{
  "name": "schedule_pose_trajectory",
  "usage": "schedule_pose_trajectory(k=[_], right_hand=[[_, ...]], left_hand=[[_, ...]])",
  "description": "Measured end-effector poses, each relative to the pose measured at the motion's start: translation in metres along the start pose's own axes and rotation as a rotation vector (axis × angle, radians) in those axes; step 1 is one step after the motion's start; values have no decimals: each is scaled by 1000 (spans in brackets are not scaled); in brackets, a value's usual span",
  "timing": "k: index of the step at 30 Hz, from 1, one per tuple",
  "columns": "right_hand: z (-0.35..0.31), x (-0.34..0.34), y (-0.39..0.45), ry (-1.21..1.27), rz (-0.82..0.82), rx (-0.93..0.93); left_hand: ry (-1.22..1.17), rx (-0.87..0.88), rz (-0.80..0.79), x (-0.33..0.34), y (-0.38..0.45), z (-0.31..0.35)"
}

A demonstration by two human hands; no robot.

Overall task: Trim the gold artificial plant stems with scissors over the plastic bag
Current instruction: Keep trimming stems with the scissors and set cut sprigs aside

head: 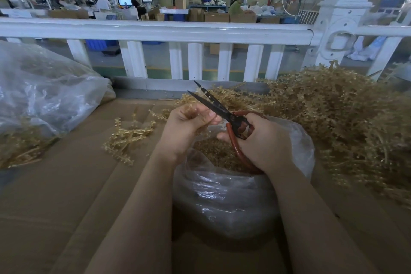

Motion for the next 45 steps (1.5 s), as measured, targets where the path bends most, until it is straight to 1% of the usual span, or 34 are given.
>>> schedule_pose_trajectory(k=[3, 6, 11, 20, 30, 34, 40, 45], right_hand=[[0, 1, 0, 8, -1, -5], [2, 3, 1, 12, -13, -2], [3, 4, 2, -2, -44, 13], [1, 5, 3, 12, -62, 25], [3, 8, 3, 34, -79, 33], [5, 10, 4, 34, -90, 30], [6, 9, 4, 6, -78, 24], [6, 7, 3, 10, -61, 16]], left_hand=[[-19, -11, -18, 1, 1, -2], [-81, -14, 36, -3, 2, -3], [-56, 96, 88, -6, 1, 7], [-47, 92, 156, -6, 0, 8], [-57, 74, 162, -3, -2, 10], [41, 71, 142, -2, -2, 10], [32, 59, 158, -2, -3, 11], [68, 70, 166, -2, -2, 9]])
Point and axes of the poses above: each hand's wrist, its own y-axis towards the middle knuckle, its own x-axis out of the palm, z = x × y, the point moved 8 cm from there along y, towards the middle knuckle, and after that the axes turned 7 degrees about -y, right-handed, at the moved point
